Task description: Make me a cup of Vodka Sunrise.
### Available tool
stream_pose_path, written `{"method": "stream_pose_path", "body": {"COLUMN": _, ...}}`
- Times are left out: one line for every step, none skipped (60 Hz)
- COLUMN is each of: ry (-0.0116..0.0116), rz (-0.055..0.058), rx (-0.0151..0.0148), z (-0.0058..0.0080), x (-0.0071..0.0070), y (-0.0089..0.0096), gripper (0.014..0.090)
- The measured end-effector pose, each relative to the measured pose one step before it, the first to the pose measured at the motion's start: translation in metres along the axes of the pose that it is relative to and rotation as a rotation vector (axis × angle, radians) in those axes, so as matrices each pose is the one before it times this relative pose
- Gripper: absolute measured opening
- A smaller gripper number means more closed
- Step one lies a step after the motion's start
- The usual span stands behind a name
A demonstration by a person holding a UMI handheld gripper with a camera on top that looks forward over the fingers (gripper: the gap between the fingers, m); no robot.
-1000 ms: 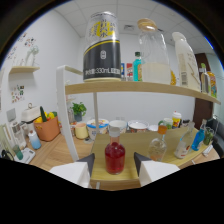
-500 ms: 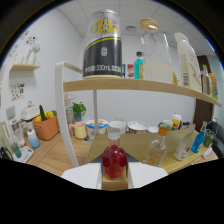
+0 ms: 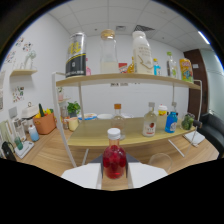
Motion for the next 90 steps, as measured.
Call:
{"method": "stream_pose_path", "body": {"ry": 0.00006, "rz": 0.0099, "rx": -0.00415, "z": -0.00041, "x": 0.00294, "y": 0.00287, "gripper": 0.0336}}
{"method": "stream_pose_path", "body": {"ry": 0.00030, "rz": 0.0134, "rx": -0.00561, "z": -0.00039, "x": 0.00320, "y": 0.00304, "gripper": 0.0336}}
{"method": "stream_pose_path", "body": {"ry": 0.00009, "rz": 0.0180, "rx": -0.00699, "z": -0.00016, "x": 0.00299, "y": 0.00299, "gripper": 0.0336}}
{"method": "stream_pose_path", "body": {"ry": -0.00183, "rz": 0.0235, "rx": -0.00701, "z": -0.00025, "x": 0.00268, "y": 0.00257, "gripper": 0.0338}}
{"method": "stream_pose_path", "body": {"ry": -0.00244, "rz": 0.0276, "rx": -0.00526, "z": -0.00031, "x": 0.00246, "y": 0.00165, "gripper": 0.0337}}
{"method": "stream_pose_path", "body": {"ry": -0.00259, "rz": 0.0307, "rx": -0.00344, "z": -0.00011, "x": 0.00241, "y": 0.00072, "gripper": 0.0337}}
{"method": "stream_pose_path", "body": {"ry": -0.00121, "rz": 0.0327, "rx": -0.00324, "z": -0.00033, "x": 0.00219, "y": -0.00011, "gripper": 0.0338}}
{"method": "stream_pose_path", "body": {"ry": -0.00331, "rz": 0.0381, "rx": -0.00240, "z": -0.00016, "x": 0.00180, "y": 0.00024, "gripper": 0.0337}}
{"method": "stream_pose_path", "body": {"ry": -0.00510, "rz": 0.0384, "rx": -0.00142, "z": -0.00069, "x": 0.00215, "y": -0.00011, "gripper": 0.0337}}
{"method": "stream_pose_path", "body": {"ry": -0.00537, "rz": 0.0390, "rx": 0.00010, "z": -0.00028, "x": 0.00097, "y": -0.00088, "gripper": 0.0338}}
{"method": "stream_pose_path", "body": {"ry": -0.00551, "rz": 0.0387, "rx": 0.00149, "z": 0.00005, "x": 0.00086, "y": -0.00157, "gripper": 0.0337}}
{"method": "stream_pose_path", "body": {"ry": -0.00556, "rz": 0.0398, "rx": 0.00128, "z": 0.00004, "x": 0.00070, "y": -0.00160, "gripper": 0.0338}}
{"method": "stream_pose_path", "body": {"ry": -0.00591, "rz": 0.0431, "rx": 0.00061, "z": 0.00018, "x": 0.00051, "y": -0.00127, "gripper": 0.0337}}
{"method": "stream_pose_path", "body": {"ry": -0.00699, "rz": 0.0472, "rx": -0.00027, "z": 0.00044, "x": 0.00004, "y": -0.00129, "gripper": 0.0338}}
{"method": "stream_pose_path", "body": {"ry": -0.00867, "rz": 0.0501, "rx": -0.00142, "z": 0.00043, "x": -0.00027, "y": -0.00140, "gripper": 0.0337}}
{"method": "stream_pose_path", "body": {"ry": -0.01095, "rz": 0.0528, "rx": -0.00205, "z": 0.00051, "x": -0.00104, "y": -0.00114, "gripper": 0.0337}}
{"method": "stream_pose_path", "body": {"ry": -0.00993, "rz": 0.0561, "rx": -0.00552, "z": 0.00089, "x": -0.00199, "y": -0.00192, "gripper": 0.0337}}
{"method": "stream_pose_path", "body": {"ry": -0.01240, "rz": 0.0584, "rx": -0.00134, "z": 0.00051, "x": -0.00089, "y": -0.00070, "gripper": 0.0337}}
{"method": "stream_pose_path", "body": {"ry": -0.01013, "rz": 0.0532, "rx": 0.00015, "z": 0.00149, "x": 0.00027, "y": -0.00161, "gripper": 0.0336}}
{"method": "stream_pose_path", "body": {"ry": -0.01122, "rz": 0.0545, "rx": 0.00003, "z": 0.00087, "x": -0.00069, "y": -0.00138, "gripper": 0.0336}}
{"method": "stream_pose_path", "body": {"ry": -0.01172, "rz": 0.0520, "rx": -0.00015, "z": 0.00060, "x": -0.00104, "y": -0.00157, "gripper": 0.0336}}
{"method": "stream_pose_path", "body": {"ry": -0.01263, "rz": 0.0506, "rx": -0.00055, "z": 0.00081, "x": -0.00122, "y": -0.00143, "gripper": 0.0337}}
{"method": "stream_pose_path", "body": {"ry": -0.01285, "rz": 0.0497, "rx": -0.00134, "z": 0.00089, "x": -0.00149, "y": -0.00091, "gripper": 0.0336}}
{"method": "stream_pose_path", "body": {"ry": -0.01179, "rz": 0.0490, "rx": -0.00064, "z": 0.00097, "x": -0.00142, "y": -0.00108, "gripper": 0.0335}}
{"method": "stream_pose_path", "body": {"ry": -0.00916, "rz": 0.0483, "rx": -0.00145, "z": 0.00035, "x": -0.00172, "y": -0.00167, "gripper": 0.0335}}
{"method": "stream_pose_path", "body": {"ry": -0.00929, "rz": 0.0410, "rx": 0.00190, "z": 0.00109, "x": -0.00063, "y": -0.00071, "gripper": 0.0336}}
{"method": "stream_pose_path", "body": {"ry": -0.00958, "rz": 0.0420, "rx": 0.00337, "z": 0.00205, "x": -0.00164, "y": -0.00011, "gripper": 0.0334}}
{"method": "stream_pose_path", "body": {"ry": -0.01297, "rz": 0.0417, "rx": -0.00151, "z": 0.00095, "x": -0.00144, "y": -0.00063, "gripper": 0.0336}}
{"method": "stream_pose_path", "body": {"ry": -0.01380, "rz": 0.0427, "rx": -0.00161, "z": 0.00100, "x": -0.00191, "y": -0.00081, "gripper": 0.0335}}
{"method": "stream_pose_path", "body": {"ry": -0.01274, "rz": 0.0421, "rx": -0.00047, "z": 0.00039, "x": -0.00180, "y": -0.00086, "gripper": 0.0335}}
{"method": "stream_pose_path", "body": {"ry": -0.01118, "rz": 0.0416, "rx": 0.00061, "z": 0.00059, "x": -0.00139, "y": -0.00097, "gripper": 0.0334}}
{"method": "stream_pose_path", "body": {"ry": -0.01077, "rz": 0.0423, "rx": -0.00008, "z": 0.00058, "x": -0.00143, "y": -0.00088, "gripper": 0.0335}}
{"method": "stream_pose_path", "body": {"ry": -0.01257, "rz": 0.0432, "rx": -0.00139, "z": 0.00069, "x": -0.00182, "y": -0.00065, "gripper": 0.0335}}
{"method": "stream_pose_path", "body": {"ry": -0.01343, "rz": 0.0479, "rx": -0.00438, "z": -0.00105, "x": -0.00266, "y": -0.00098, "gripper": 0.0334}}
{"method": "stream_pose_path", "body": {"ry": -0.01420, "rz": 0.0442, "rx": -0.00013, "z": 0.00050, "x": -0.00187, "y": -0.00129, "gripper": 0.0333}}
{"method": "stream_pose_path", "body": {"ry": -0.00833, "rz": 0.0404, "rx": 0.00155, "z": 0.00111, "x": -0.00143, "y": 0.00029, "gripper": 0.0334}}
{"method": "stream_pose_path", "body": {"ry": -0.01048, "rz": 0.0413, "rx": 0.00105, "z": 0.00017, "x": -0.00125, "y": -0.00161, "gripper": 0.0334}}
{"method": "stream_pose_path", "body": {"ry": -0.00940, "rz": 0.0413, "rx": 0.00011, "z": -0.00009, "x": -0.00195, "y": 0.00025, "gripper": 0.0335}}
{"method": "stream_pose_path", "body": {"ry": -0.00992, "rz": 0.0412, "rx": -0.00203, "z": -0.00010, "x": -0.00126, "y": -0.00084, "gripper": 0.0334}}
{"method": "stream_pose_path", "body": {"ry": -0.01001, "rz": 0.0417, "rx": -0.00082, "z": 0.00000, "x": -0.00101, "y": -0.00099, "gripper": 0.0334}}
{"method": "stream_pose_path", "body": {"ry": -0.00975, "rz": 0.0406, "rx": 0.00127, "z": 0.00002, "x": -0.00104, "y": -0.00152, "gripper": 0.0334}}
{"method": "stream_pose_path", "body": {"ry": -0.01126, "rz": 0.0407, "rx": -0.00173, "z": -0.00060, "x": -0.00140, "y": -0.00293, "gripper": 0.0334}}
{"method": "stream_pose_path", "body": {"ry": -0.01008, "rz": 0.0374, "rx": 0.00126, "z": 0.00010, "x": -0.00099, "y": -0.00090, "gripper": 0.0333}}
{"method": "stream_pose_path", "body": {"ry": -0.01167, "rz": 0.0370, "rx": -0.00144, "z": 0.00035, "x": -0.00111, "y": 0.00022, "gripper": 0.0334}}
{"method": "stream_pose_path", "body": {"ry": -0.00831, "rz": 0.0333, "rx": -0.00405, "z": -0.00021, "x": 0.00010, "y": 0.00073, "gripper": 0.0334}}
{"method": "stream_pose_path", "body": {"ry": -0.01060, "rz": 0.0362, "rx": -0.00173, "z": 0.00012, "x": -0.00103, "y": -0.00041, "gripper": 0.0334}}
{"method": "stream_pose_path", "body": {"ry": -0.00854, "rz": 0.0340, "rx": 0.00134, "z": -0.00034, "x": -0.00085, "y": -0.00065, "gripper": 0.0336}}
{"method": "stream_pose_path", "body": {"ry": -0.00735, "rz": 0.0299, "rx": 0.00246, "z": -0.00032, "x": -0.00084, "y": -0.00066, "gripper": 0.0337}}
{"method": "stream_pose_path", "body": {"ry": -0.00741, "rz": 0.0255, "rx": 0.00141, "z": -0.00054, "x": -0.00103, "y": -0.00037, "gripper": 0.0334}}
{"method": "stream_pose_path", "body": {"ry": -0.00913, "rz": 0.0218, "rx": -0.00062, "z": -0.00043, "x": -0.00116, "y": -0.00012, "gripper": 0.0334}}
{"method": "stream_pose_path", "body": {"ry": -0.01047, "rz": 0.0190, "rx": -0.00193, "z": -0.00022, "x": -0.00134, "y": 0.00001, "gripper": 0.0334}}
{"method": "stream_pose_path", "body": {"ry": -0.00946, "rz": 0.0168, "rx": -0.00146, "z": 0.00000, "x": -0.00136, "y": -0.00020, "gripper": 0.0333}}
{"method": "stream_pose_path", "body": {"ry": -0.00614, "rz": 0.0146, "rx": 0.00076, "z": -0.00032, "x": -0.00072, "y": -0.00044, "gripper": 0.0335}}
{"method": "stream_pose_path", "body": {"ry": -0.00392, "rz": 0.0185, "rx": 0.00030, "z": -0.00055, "x": -0.00139, "y": -0.00169, "gripper": 0.0336}}
{"method": "stream_pose_path", "body": {"ry": -0.00156, "rz": 0.0105, "rx": 0.00265, "z": -0.00039, "x": 0.00005, "y": -0.00033, "gripper": 0.0336}}
{"method": "stream_pose_path", "body": {"ry": -0.00185, "rz": 0.0088, "rx": 0.00138, "z": -0.00016, "x": -0.00020, "y": -0.00016, "gripper": 0.0336}}
{"method": "stream_pose_path", "body": {"ry": -0.00232, "rz": 0.0076, "rx": 0.00053, "z": 0.00012, "x": -0.00039, "y": -0.00010, "gripper": 0.0336}}
{"method": "stream_pose_path", "body": {"ry": -0.00175, "rz": 0.0054, "rx": -0.00432, "z": -0.00004, "x": 0.00090, "y": -0.00055, "gripper": 0.0335}}
{"method": "stream_pose_path", "body": {"ry": -0.00061, "rz": 0.0051, "rx": 0.00043, "z": -0.00015, "x": 0.00004, "y": -0.00039, "gripper": 0.0335}}
{"method": "stream_pose_path", "body": {"ry": 0.00071, "rz": 0.0043, "rx": 0.00105, "z": -0.00004, "x": -0.00008, "y": -0.00016, "gripper": 0.0335}}
{"method": "stream_pose_path", "body": {"ry": 0.00105, "rz": 0.0032, "rx": 0.00096, "z": 0.00017, "x": 0.00014, "y": -0.00023, "gripper": 0.0334}}
{"method": "stream_pose_path", "body": {"ry": 0.00108, "rz": 0.0023, "rx": 0.00042, "z": 0.00006, "x": 0.00027, "y": 0.00001, "gripper": 0.0335}}
{"method": "stream_pose_path", "body": {"ry": 0.00164, "rz": 0.0019, "rx": -0.00023, "z": 0.00004, "x": 0.00023, "y": 0.00005, "gripper": 0.0334}}
{"method": "stream_pose_path", "body": {"ry": 0.00192, "rz": 0.0014, "rx": -0.00027, "z": 0.00010, "x": 0.00030, "y": 0.00017, "gripper": 0.0334}}
{"method": "stream_pose_path", "body": {"ry": 0.00172, "rz": -0.0008, "rx": -0.00040, "z": 0.00012, "x": 0.00008, "y": 0.00015, "gripper": 0.0335}}
{"method": "stream_pose_path", "body": {"ry": -0.00091, "rz": -0.0030, "rx": -0.00232, "z": -0.00081, "x": 0.00009, "y": 0.00009, "gripper": 0.0335}}
{"method": "stream_pose_path", "body": {"ry": 0.00125, "rz": -0.0075, "rx": 0.00063, "z": 0.00014, "x": -0.00009, "y": 0.00021, "gripper": 0.0334}}
{"method": "stream_pose_path", "body": {"ry": 0.00124, "rz": -0.0097, "rx": -0.00037, "z": 0.00014, "x": -0.00001, "y": 0.00054, "gripper": 0.0335}}
{"method": "stream_pose_path", "body": {"ry": 0.00260, "rz": -0.0126, "rx": -0.00177, "z": 0.00014, "x": 0.00006, "y": 0.00098, "gripper": 0.0336}}
{"method": "stream_pose_path", "body": {"ry": 0.00328, "rz": -0.0157, "rx": -0.00262, "z": -0.00001, "x": 0.00005, "y": 0.00112, "gripper": 0.0335}}
{"method": "stream_pose_path", "body": {"ry": 0.00325, "rz": -0.0169, "rx": -0.00152, "z": 0.00003, "x": 0.00011, "y": 0.00096, "gripper": 0.0336}}
{"method": "stream_pose_path", "body": {"ry": 0.00323, "rz": -0.0170, "rx": -0.00034, "z": -0.00015, "x": -0.00007, "y": 0.00083, "gripper": 0.0335}}
{"method": "stream_pose_path", "body": {"ry": 0.00377, "rz": -0.0179, "rx": 0.00001, "z": -0.00021, "x": -0.00030, "y": 0.00094, "gripper": 0.0335}}
{"method": "stream_pose_path", "body": {"ry": 0.00342, "rz": -0.0166, "rx": 0.00237, "z": 0.00026, "x": -0.00206, "y": 0.00135, "gripper": 0.0335}}
{"method": "stream_pose_path", "body": {"ry": 0.00404, "rz": -0.0275, "rx": -0.00002, "z": -0.00018, "x": -0.00102, "y": 0.00137, "gripper": 0.0336}}
{"method": "stream_pose_path", "body": {"ry": 0.00351, "rz": -0.0328, "rx": -0.00033, "z": -0.00031, "x": -0.00137, "y": 0.00184, "gripper": 0.0335}}
{"method": "stream_pose_path", "body": {"ry": 0.00370, "rz": -0.0355, "rx": -0.00069, "z": -0.00027, "x": -0.00150, "y": 0.00188, "gripper": 0.0335}}
{"method": "stream_pose_path", "body": {"ry": 0.00435, "rz": -0.0368, "rx": -0.00194, "z": -0.00033, "x": -0.00153, "y": 0.00208, "gripper": 0.0335}}
{"method": "stream_pose_path", "body": {"ry": 0.00584, "rz": -0.0389, "rx": -0.00005, "z": -0.00043, "x": -0.00163, "y": 0.00193, "gripper": 0.0336}}
{"method": "stream_pose_path", "body": {"ry": 0.00715, "rz": -0.0436, "rx": 0.00007, "z": -0.00053, "x": -0.00171, "y": 0.00177, "gripper": 0.0337}}
{"method": "stream_pose_path", "body": {"ry": 0.00669, "rz": -0.0493, "rx": 0.00058, "z": -0.00033, "x": -0.00147, "y": 0.00206, "gripper": 0.0337}}
{"method": "stream_pose_path", "body": {"ry": 0.00562, "rz": -0.0533, "rx": -0.00068, "z": -0.00054, "x": -0.00236, "y": 0.00246, "gripper": 0.0336}}
{"method": "stream_pose_path", "body": {"ry": 0.00303, "rz": -0.0440, "rx": -0.00990, "z": -0.00154, "x": -0.00608, "y": 0.00239, "gripper": 0.0336}}
{"method": "stream_pose_path", "body": {"ry": 0.00528, "rz": -0.0580, "rx": -0.00242, "z": -0.00037, "x": -0.00238, "y": 0.00313, "gripper": 0.0337}}
{"method": "stream_pose_path", "body": {"ry": 0.00672, "rz": -0.0610, "rx": -0.00249, "z": -0.00033, "x": -0.00277, "y": 0.00303, "gripper": 0.0336}}
{"method": "stream_pose_path", "body": {"ry": 0.00707, "rz": -0.0655, "rx": -0.00189, "z": -0.00024, "x": -0.00275, "y": 0.00297, "gripper": 0.0336}}
{"method": "stream_pose_path", "body": {"ry": 0.00645, "rz": -0.0686, "rx": -0.00084, "z": -0.00044, "x": -0.00275, "y": 0.00299, "gripper": 0.0336}}
{"method": "stream_pose_path", "body": {"ry": 0.00670, "rz": -0.0666, "rx": 0.00107, "z": -0.00100, "x": -0.00386, "y": 0.00080, "gripper": 0.0337}}
{"method": "stream_pose_path", "body": {"ry": 0.00589, "rz": -0.0712, "rx": 0.00142, "z": -0.00015, "x": -0.00308, "y": 0.00291, "gripper": 0.0339}}
{"method": "stream_pose_path", "body": {"ry": 0.00600, "rz": -0.0674, "rx": 0.00013, "z": -0.00072, "x": -0.00256, "y": 0.00358, "gripper": 0.0337}}
